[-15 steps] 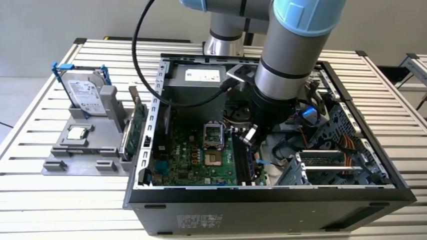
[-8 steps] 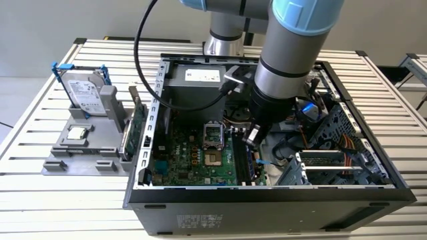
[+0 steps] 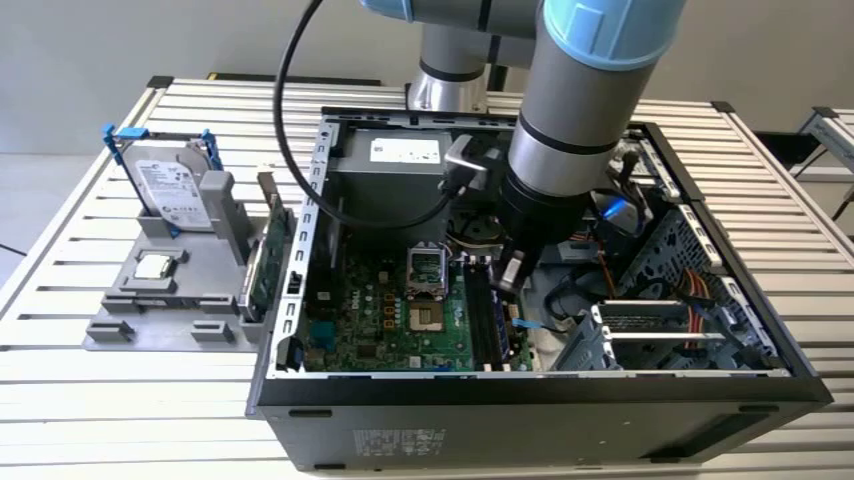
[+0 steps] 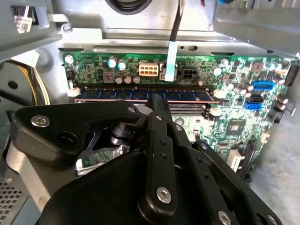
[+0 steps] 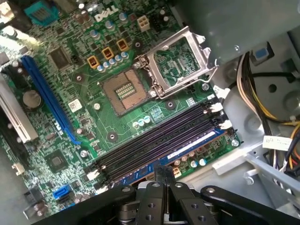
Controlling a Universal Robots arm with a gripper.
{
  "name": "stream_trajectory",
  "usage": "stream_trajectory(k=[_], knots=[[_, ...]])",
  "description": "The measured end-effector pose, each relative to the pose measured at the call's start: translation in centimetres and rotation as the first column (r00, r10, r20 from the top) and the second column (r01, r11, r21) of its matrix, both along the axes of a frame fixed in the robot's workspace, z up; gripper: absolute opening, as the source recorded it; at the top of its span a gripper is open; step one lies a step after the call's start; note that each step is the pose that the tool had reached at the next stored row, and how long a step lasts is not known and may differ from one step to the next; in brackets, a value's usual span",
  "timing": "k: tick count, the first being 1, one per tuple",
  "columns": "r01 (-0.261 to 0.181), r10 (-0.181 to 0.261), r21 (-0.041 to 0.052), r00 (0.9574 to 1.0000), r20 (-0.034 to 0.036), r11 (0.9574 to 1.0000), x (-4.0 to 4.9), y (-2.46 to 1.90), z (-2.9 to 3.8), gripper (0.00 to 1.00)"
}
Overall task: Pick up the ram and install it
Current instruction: 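Press down the ram until it locks into place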
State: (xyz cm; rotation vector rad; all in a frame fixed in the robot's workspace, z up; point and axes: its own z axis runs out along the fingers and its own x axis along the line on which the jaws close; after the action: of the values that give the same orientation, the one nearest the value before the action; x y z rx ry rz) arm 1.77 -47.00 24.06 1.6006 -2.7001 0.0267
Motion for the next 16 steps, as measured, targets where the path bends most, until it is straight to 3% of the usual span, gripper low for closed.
stream_trajectory(k=[7,16], knots=[[-0.102,0.102,0.0005,0.9948,0.0,0.9948,0.0,0.06,-0.14,0.0],[-0.209,0.209,0.0018,0.978,0.0002,0.978,-0.02,0.3,-0.23,0.0]])
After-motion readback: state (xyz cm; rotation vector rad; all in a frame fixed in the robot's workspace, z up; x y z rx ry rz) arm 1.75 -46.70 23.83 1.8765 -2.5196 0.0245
